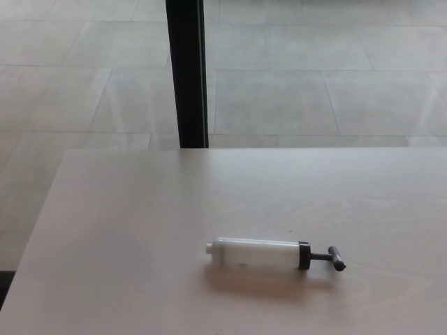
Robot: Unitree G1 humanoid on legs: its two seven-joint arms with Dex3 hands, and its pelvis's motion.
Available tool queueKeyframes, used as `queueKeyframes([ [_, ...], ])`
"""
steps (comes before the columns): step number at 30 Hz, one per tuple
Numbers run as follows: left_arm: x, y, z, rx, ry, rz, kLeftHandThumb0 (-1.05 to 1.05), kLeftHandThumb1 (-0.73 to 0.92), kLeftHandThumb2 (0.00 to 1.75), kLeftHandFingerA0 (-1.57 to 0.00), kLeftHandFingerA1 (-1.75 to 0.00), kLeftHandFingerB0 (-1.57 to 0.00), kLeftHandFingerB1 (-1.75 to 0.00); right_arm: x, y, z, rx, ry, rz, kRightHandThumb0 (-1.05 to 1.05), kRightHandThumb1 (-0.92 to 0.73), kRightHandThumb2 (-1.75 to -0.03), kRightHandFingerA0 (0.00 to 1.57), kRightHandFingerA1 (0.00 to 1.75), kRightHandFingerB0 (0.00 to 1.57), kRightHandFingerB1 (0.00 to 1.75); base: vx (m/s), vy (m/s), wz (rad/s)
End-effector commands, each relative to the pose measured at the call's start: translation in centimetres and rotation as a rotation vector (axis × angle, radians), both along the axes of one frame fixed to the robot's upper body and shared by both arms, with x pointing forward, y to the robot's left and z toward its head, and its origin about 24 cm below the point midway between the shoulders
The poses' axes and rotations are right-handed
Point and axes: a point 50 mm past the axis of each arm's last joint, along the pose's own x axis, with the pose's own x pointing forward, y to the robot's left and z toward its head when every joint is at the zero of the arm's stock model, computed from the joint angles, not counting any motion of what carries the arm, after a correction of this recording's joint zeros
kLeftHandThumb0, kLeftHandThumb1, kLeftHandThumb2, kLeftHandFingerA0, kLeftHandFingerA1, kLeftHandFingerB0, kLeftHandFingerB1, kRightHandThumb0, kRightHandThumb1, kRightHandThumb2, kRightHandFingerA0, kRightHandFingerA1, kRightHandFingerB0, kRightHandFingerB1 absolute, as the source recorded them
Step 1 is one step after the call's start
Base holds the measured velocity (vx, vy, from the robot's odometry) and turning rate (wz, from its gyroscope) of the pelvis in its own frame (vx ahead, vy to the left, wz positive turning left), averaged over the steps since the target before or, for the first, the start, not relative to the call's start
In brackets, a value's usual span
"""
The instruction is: The robot uses its left hand to lift the air pump kept on the middle of the desk and use the right hand to compress the handle
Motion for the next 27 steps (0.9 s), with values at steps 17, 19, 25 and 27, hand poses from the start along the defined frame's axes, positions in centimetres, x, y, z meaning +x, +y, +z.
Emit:
queueKeyframes([
  [17,-0.3,-0.5,-0.6,-0.134,-0.291,0.168,-0.60,0.57,0.90,-0.53,-0.62,-0.37,-0.53,-0.6,2.5,-4.5,0.135,-0.124,0.005,-0.74,-0.92,-0.69,0.44,0.49,0.24,0.31,0.00,0.000,0.00],
  [19,0.0,-0.4,-0.6,-0.133,-0.297,0.169,-0.60,0.56,0.90,-0.53,-0.62,-0.37,-0.53,-0.5,2.6,-4.5,0.140,-0.135,0.006,-0.76,-0.92,-0.68,0.43,0.51,0.24,0.32,0.00,0.000,0.00],
  [25,0.5,-0.7,-0.9,-0.142,-0.261,0.132,-0.58,0.68,0.60,-0.64,-0.57,-0.47,-0.44,-0.9,2.5,-4.5,0.136,-0.118,0.025,-0.73,-0.92,-0.69,0.39,0.46,0.19,0.31,0.00,0.000,0.00],
  [27,0.6,-0.7,-0.9,-0.118,-0.244,0.124,-0.62,0.53,0.89,-0.65,-0.66,-0.47,-0.57,-0.7,2.8,-4.6,0.142,-0.125,0.030,-0.72,-0.91,-0.68,0.40,0.49,0.21,0.31,0.00,0.000,0.00],
])
